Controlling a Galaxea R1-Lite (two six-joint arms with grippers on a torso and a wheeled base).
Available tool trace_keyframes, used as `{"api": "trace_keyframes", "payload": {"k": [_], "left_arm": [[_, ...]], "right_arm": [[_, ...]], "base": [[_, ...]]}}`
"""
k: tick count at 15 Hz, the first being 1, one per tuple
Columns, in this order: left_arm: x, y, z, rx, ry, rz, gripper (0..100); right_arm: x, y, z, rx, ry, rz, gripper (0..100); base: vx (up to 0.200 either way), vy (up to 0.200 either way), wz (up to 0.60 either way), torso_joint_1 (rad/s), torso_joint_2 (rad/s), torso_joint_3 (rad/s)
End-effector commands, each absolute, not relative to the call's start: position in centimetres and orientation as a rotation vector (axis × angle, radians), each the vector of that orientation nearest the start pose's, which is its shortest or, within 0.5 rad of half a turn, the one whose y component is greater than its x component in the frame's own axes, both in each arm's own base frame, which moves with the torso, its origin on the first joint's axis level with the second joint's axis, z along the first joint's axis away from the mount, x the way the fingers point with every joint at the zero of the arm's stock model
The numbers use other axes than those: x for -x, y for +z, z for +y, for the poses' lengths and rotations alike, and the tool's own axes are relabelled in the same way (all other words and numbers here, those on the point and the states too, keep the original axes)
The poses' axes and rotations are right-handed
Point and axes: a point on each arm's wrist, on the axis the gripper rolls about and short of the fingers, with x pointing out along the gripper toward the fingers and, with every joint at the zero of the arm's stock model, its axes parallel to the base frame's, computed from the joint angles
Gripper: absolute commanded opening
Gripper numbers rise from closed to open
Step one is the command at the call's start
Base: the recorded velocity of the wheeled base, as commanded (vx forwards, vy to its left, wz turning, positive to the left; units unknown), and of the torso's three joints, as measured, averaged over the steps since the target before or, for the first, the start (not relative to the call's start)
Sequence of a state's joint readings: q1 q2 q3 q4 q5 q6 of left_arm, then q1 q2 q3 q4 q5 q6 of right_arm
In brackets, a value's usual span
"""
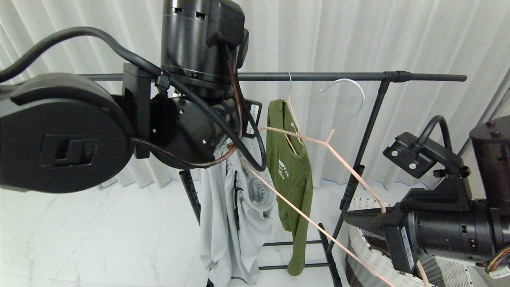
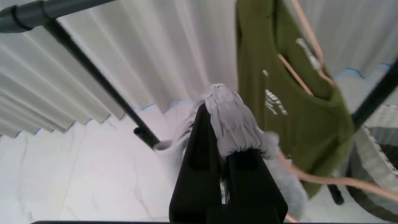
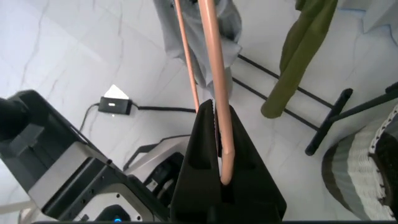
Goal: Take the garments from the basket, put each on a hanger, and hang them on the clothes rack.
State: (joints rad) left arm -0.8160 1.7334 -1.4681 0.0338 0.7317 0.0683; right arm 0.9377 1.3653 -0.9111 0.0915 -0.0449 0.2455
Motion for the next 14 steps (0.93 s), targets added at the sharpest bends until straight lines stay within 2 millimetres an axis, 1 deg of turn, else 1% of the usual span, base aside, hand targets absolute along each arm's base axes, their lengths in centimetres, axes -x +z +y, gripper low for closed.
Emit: {"api": "trace_keyframes", "payload": {"k": [1, 5, 7, 9, 11, 12, 13, 14], "left_arm": [[-22.5, 29.9, -23.4, -0.274, -0.126, 0.199, 0], [-20.5, 30.3, -24.5, -0.271, -0.194, 0.180, 0], [-20.1, 30.1, -24.4, -0.276, -0.203, 0.184, 0], [-20.1, 30.1, -24.0, -0.278, -0.185, 0.188, 0], [-20.4, 30.2, -23.5, -0.279, -0.131, 0.185, 0], [-20.2, 30.5, -23.1, -0.275, -0.122, 0.181, 0], [-20.0, 30.5, -23.1, -0.277, -0.127, 0.181, 0], [-19.4, 30.5, -23.6, -0.276, -0.154, 0.177, 0]], "right_arm": [[-13.2, 22.7, 17.8, 0.056, 0.793, 0.613, 0], [-13.7, 22.3, 18.4, 0.087, 0.798, 0.615, 0], [-14.3, 22.2, 18.5, 0.075, 0.781, 0.604, 0], [-14.6, 22.3, 18.0, 0.067, 0.741, 0.596, 0], [-14.9, 22.4, 17.4, 0.063, 0.690, 0.585, 0], [-15.2, 22.6, 16.8, 0.050, 0.657, 0.575, 0], [-15.4, 22.8, 16.7, 0.042, 0.651, 0.566, 0], [-15.5, 22.9, 16.7, 0.039, 0.652, 0.563, 0]], "base": [[0.000, 0.000, 0.00, 0.000, 0.00, 0.000], [0.000, 0.000, 0.00, 0.000, 0.00, 0.000], [0.000, 0.000, 0.00, 0.000, 0.00, 0.000], [0.000, 0.000, 0.00, 0.000, 0.00, 0.000], [0.000, 0.000, 0.00, 0.000, 0.00, 0.000], [0.000, 0.000, 0.00, 0.000, 0.00, 0.000], [0.000, 0.000, 0.00, 0.000, 0.00, 0.000], [0.000, 0.000, 0.00, 0.000, 0.00, 0.000]]}}
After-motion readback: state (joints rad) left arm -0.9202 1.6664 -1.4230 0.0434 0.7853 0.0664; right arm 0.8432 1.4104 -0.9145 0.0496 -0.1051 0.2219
